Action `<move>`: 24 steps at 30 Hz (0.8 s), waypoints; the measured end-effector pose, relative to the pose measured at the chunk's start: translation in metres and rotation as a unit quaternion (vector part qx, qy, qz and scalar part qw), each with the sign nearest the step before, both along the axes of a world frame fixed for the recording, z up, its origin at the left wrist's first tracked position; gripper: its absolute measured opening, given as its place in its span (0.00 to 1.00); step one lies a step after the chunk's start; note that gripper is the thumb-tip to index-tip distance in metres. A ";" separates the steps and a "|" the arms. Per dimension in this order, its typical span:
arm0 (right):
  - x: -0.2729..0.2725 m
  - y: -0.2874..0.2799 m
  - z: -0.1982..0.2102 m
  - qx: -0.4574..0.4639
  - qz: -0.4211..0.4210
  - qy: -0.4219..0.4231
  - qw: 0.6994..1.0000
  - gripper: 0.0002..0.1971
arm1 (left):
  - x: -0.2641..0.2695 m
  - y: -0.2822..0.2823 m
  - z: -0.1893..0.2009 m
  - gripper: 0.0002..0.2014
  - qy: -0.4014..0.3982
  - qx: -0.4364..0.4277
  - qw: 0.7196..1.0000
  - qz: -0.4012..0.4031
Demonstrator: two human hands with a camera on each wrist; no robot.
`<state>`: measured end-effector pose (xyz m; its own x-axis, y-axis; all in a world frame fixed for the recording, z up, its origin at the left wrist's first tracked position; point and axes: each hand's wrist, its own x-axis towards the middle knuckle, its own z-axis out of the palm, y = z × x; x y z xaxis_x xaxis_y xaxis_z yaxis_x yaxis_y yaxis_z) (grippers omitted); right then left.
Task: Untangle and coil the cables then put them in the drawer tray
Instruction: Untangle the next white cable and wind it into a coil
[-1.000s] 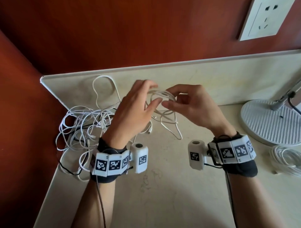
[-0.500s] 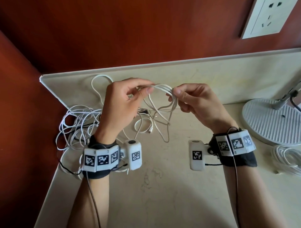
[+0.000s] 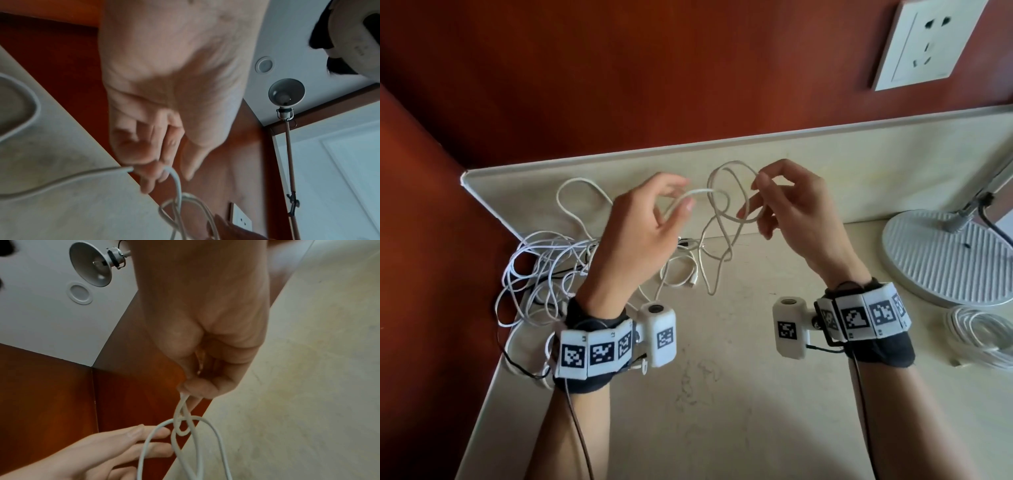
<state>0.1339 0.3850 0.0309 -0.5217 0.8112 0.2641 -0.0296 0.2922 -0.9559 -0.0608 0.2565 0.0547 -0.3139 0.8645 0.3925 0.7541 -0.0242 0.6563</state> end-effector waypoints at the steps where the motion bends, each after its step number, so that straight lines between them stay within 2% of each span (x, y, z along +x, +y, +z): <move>1: 0.000 -0.002 0.002 0.003 0.031 0.004 1.000 0.10 | 0.004 0.000 -0.001 0.15 0.007 -0.029 0.999 -0.020; 3: 0.000 -0.007 0.007 0.014 0.095 0.007 0.995 0.10 | 0.014 0.002 -0.003 0.17 0.007 -0.051 0.998 -0.036; 5: 0.000 -0.011 0.011 0.028 0.138 0.013 0.990 0.11 | 0.022 0.005 -0.005 0.20 0.005 -0.038 0.999 -0.018; 8: 0.000 -0.012 0.012 0.042 0.168 0.029 0.985 0.11 | 0.026 0.006 -0.006 0.29 -0.068 -0.007 0.998 -0.005; 10: 0.001 -0.012 0.012 0.034 0.170 0.043 0.984 0.11 | 0.022 0.005 -0.006 0.32 -0.111 -0.018 0.993 -0.023; 11: 0.001 -0.012 0.010 0.020 0.168 0.054 0.984 0.12 | 0.019 0.005 -0.005 0.31 -0.127 -0.037 0.990 -0.040; 13: 0.002 -0.012 0.008 -0.027 0.165 0.060 0.984 0.16 | 0.015 0.005 -0.003 0.21 -0.171 -0.063 0.980 -0.080; 15: 0.002 -0.011 0.006 -0.072 0.186 0.034 0.979 0.18 | 0.015 0.005 -0.002 0.09 -0.219 -0.033 0.971 -0.090; 18: 0.001 -0.010 0.003 -0.042 0.220 -0.044 0.974 0.13 | 0.017 0.004 -0.002 0.04 -0.277 0.018 0.957 -0.083; 21: -0.002 -0.009 0.000 0.004 0.180 -0.092 0.979 0.07 | 0.017 0.004 -0.001 0.03 -0.247 0.056 0.964 -0.079; 24: -0.002 -0.002 -0.002 0.069 0.031 -0.127 0.989 0.06 | 0.014 0.002 0.004 0.03 -0.174 0.101 0.979 -0.043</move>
<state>0.1319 0.3826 0.0288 -0.6330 0.7413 0.2233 0.1850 0.4249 -0.8861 -0.0472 0.2581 0.0587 -0.3891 0.8094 0.4398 0.4748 -0.2330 0.8487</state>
